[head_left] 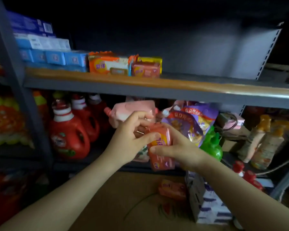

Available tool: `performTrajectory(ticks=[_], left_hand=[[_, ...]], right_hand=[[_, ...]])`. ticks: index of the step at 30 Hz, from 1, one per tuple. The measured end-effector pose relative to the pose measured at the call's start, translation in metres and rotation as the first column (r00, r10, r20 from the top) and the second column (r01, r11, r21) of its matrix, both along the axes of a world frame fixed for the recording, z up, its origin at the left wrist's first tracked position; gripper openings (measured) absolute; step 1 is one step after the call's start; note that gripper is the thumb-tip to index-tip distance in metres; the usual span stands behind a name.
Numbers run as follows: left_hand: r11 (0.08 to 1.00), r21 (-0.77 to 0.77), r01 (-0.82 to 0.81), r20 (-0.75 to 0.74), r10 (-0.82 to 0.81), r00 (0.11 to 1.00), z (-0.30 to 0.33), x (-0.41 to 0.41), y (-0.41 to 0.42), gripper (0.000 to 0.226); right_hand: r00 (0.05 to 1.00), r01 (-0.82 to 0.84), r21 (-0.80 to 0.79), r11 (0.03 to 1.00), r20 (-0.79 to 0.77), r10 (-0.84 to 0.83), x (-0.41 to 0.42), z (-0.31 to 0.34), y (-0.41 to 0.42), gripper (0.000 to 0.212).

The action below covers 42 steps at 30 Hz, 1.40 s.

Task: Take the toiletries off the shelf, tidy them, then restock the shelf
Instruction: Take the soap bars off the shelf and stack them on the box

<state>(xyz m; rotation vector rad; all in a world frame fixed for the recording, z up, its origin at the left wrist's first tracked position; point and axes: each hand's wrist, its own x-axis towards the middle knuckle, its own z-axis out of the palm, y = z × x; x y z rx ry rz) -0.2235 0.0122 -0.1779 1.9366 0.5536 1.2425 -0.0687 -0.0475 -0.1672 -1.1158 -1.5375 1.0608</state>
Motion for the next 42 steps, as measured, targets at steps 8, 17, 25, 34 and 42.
performTrajectory(ticks=[8,17,25,34,42], left_hand=[[0.967,-0.123,-0.221,-0.180,0.197,0.964,-0.051,-0.088,-0.001,0.014],[0.877,-0.071,-0.475,-0.724,0.282,0.629,0.059,-0.252,-0.006,0.013],[0.726,-0.201,-0.658,-0.793,0.273,0.544,0.199,-0.335,-0.087,0.019],[0.376,-0.104,-0.921,-0.925,0.303,0.229,0.206,-0.471,-0.200,0.020],[0.119,-0.108,-0.987,-0.961,0.240,0.134,0.179,-0.640,-0.241,0.027]], right_hand=[[0.980,-0.029,-0.249,0.968,0.186,0.077,-0.031,-0.063,0.002,0.034],[0.871,0.114,-0.522,0.845,0.462,0.168,-0.133,0.002,0.051,0.016],[0.663,0.041,-0.618,0.785,0.604,0.441,-0.208,0.143,0.041,0.015],[0.658,-0.282,-0.578,0.766,0.464,0.593,-0.385,0.186,0.040,0.025],[0.528,-0.596,-0.423,0.682,0.433,0.730,-0.608,0.195,0.064,0.033]])
